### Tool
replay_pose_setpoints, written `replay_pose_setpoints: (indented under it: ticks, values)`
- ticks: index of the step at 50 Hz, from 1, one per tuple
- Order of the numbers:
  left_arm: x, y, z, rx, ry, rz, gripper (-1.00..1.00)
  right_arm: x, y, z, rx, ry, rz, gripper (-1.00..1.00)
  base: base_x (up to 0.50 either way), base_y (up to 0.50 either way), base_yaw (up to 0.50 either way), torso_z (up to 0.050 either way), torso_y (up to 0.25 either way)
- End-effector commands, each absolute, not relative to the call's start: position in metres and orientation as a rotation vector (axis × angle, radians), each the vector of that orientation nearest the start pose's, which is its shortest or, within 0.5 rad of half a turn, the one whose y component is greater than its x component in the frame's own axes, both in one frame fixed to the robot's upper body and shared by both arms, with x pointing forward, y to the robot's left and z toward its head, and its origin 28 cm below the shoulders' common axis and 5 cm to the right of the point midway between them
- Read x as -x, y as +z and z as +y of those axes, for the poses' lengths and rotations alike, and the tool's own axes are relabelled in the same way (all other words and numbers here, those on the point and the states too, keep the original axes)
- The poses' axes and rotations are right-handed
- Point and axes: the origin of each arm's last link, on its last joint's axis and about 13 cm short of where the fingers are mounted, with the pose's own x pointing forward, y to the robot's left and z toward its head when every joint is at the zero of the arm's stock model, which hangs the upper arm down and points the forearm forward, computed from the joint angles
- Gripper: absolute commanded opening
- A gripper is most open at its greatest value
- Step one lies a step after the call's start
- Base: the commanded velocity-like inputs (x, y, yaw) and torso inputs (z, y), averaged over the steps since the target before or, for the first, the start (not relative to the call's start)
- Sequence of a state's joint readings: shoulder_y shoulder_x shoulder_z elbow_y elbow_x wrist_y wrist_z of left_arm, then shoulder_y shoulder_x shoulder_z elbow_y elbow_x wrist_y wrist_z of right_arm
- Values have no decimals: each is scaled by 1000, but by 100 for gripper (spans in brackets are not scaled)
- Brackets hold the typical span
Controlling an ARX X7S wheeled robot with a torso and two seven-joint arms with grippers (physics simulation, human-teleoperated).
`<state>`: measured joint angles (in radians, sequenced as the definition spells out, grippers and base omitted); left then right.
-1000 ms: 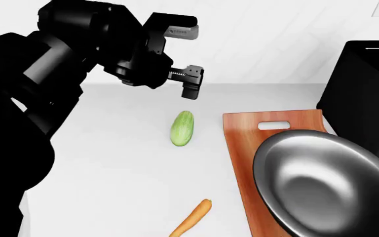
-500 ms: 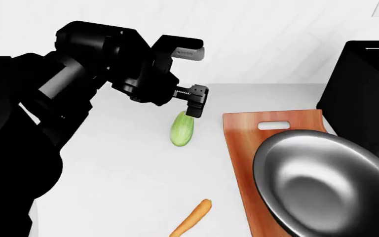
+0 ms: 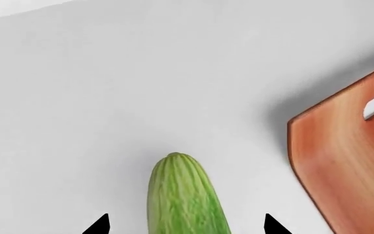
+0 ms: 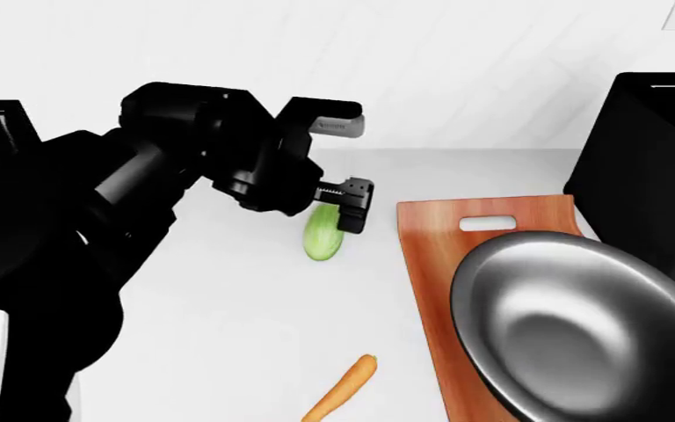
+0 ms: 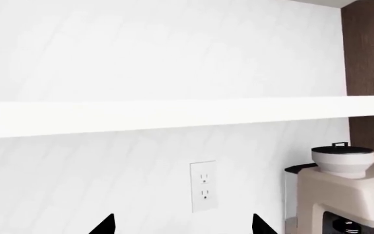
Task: Place the two vegetables and bowl onto the tray for setting up a vegetable dip station.
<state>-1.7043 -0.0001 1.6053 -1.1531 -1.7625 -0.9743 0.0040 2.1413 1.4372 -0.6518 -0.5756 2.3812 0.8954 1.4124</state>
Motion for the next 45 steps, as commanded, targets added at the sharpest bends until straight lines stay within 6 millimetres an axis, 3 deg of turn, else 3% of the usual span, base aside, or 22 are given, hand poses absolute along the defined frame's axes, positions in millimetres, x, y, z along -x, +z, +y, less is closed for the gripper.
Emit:
replay_pose_setpoints:
  ticks: [1,12,13,35,41,45]
  values:
    - [-384,246,141,-59,-446,916,100,-64,405,-193,2,-344,-383,100,0,0,0,0,0]
    - [-383,230,140,-54,-436,947,100,-65,404,-193,-4,-342,-383,100,0,0,0,0,0]
    - [-383,229,140,-63,-419,945,-100,-64,404,-193,-4,-341,-384,100,0,0,0,0,0]
    - [-386,235,141,-25,-299,919,-100,-60,408,-193,-9,-346,-395,100,2,0,-1,0,0]
    - [-387,255,141,-52,-305,869,-100,-59,408,-194,-12,-348,-396,100,0,0,0,0,0]
    - [-385,283,138,-84,-320,815,-100,-58,409,-194,-14,-347,-401,100,0,0,0,0,0]
